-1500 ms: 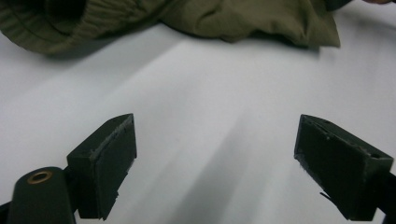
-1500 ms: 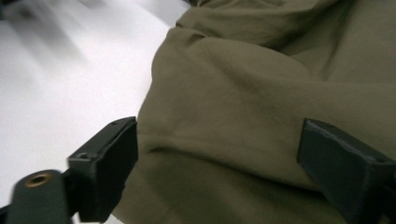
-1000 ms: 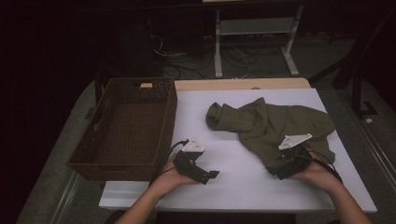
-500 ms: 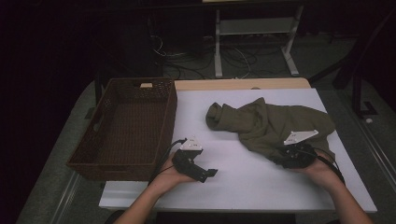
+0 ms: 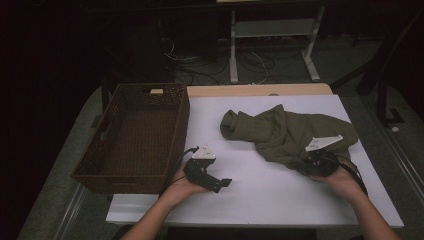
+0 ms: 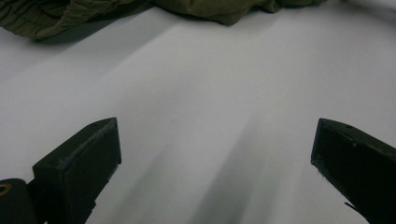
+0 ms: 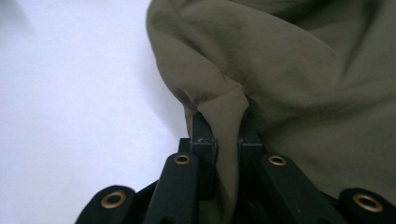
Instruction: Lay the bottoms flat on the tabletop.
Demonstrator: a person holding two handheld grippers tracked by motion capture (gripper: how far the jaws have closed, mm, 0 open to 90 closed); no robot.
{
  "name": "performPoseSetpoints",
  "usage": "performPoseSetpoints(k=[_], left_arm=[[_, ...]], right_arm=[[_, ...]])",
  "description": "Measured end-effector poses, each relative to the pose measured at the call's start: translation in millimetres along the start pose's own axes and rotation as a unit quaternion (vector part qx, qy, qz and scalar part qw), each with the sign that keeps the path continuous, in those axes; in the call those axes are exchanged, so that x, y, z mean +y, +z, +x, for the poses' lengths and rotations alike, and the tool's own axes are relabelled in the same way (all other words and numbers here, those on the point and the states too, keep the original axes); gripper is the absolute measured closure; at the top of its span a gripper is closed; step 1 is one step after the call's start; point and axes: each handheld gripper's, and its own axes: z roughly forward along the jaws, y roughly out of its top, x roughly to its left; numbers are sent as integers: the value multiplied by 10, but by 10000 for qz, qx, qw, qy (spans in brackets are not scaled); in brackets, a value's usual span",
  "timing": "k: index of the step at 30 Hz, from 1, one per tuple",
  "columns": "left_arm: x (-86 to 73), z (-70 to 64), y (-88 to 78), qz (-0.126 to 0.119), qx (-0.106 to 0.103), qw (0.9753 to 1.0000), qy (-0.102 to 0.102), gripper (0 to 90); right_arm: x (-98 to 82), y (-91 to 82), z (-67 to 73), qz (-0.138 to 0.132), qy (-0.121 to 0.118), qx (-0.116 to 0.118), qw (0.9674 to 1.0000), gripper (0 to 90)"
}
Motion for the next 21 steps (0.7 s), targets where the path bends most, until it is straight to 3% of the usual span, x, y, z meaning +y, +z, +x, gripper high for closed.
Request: performPoseSetpoints(k=[11, 21], left_arm=[[-4, 4, -2, -20, -12, 10000, -2, 10], [0, 12, -14, -56, -17, 10000, -21, 10]], right_arm=[[134, 10, 319, 11, -358, 520, 9980, 815], [246, 133, 629, 94, -627, 1107, 9918, 814]])
